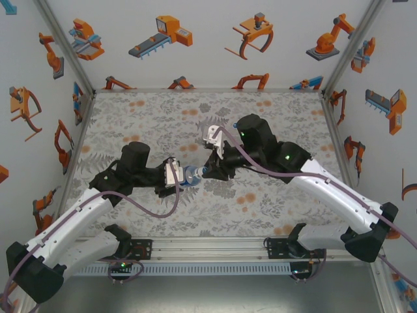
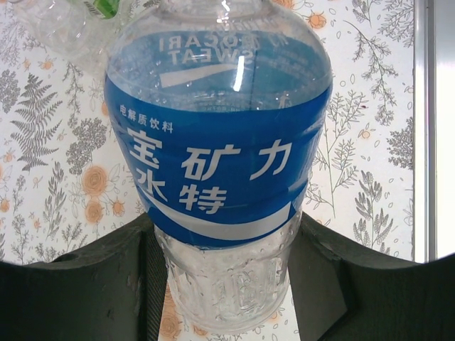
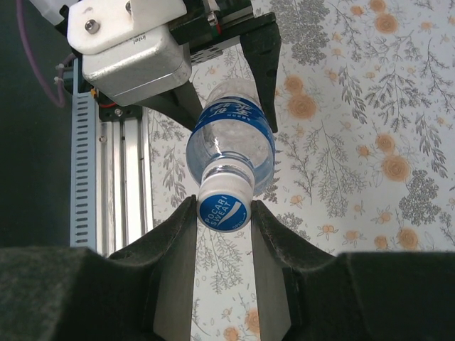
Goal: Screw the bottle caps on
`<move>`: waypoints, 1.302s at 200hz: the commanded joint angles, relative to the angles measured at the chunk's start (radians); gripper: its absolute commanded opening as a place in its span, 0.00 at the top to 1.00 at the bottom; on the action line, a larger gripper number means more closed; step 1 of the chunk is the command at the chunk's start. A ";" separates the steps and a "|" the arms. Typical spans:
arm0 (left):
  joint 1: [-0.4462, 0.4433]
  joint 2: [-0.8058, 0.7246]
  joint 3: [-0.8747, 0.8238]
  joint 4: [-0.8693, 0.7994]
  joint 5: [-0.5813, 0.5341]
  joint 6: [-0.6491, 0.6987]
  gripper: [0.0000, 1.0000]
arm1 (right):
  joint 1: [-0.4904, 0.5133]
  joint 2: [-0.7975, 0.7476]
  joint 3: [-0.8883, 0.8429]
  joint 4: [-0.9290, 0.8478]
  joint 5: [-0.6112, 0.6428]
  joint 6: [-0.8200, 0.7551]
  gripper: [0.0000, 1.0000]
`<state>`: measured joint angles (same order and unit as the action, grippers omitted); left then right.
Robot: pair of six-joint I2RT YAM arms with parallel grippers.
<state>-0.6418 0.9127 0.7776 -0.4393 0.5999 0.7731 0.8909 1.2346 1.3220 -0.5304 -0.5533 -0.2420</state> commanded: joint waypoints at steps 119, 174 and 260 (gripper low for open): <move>-0.006 0.014 0.040 -0.021 0.080 0.000 1.00 | 0.033 0.034 0.044 -0.096 -0.051 -0.264 0.84; -0.007 0.054 0.070 -0.067 0.120 -0.006 1.00 | 0.051 0.057 0.071 -0.152 -0.058 -0.530 0.90; -0.004 0.086 0.098 -0.117 0.164 -0.005 1.00 | 0.131 0.100 0.099 -0.260 0.081 -0.853 1.00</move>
<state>-0.6418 0.9943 0.8158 -0.5785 0.6632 0.7727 0.9920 1.3170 1.4086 -0.7609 -0.5171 -0.9741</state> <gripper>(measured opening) 0.540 0.332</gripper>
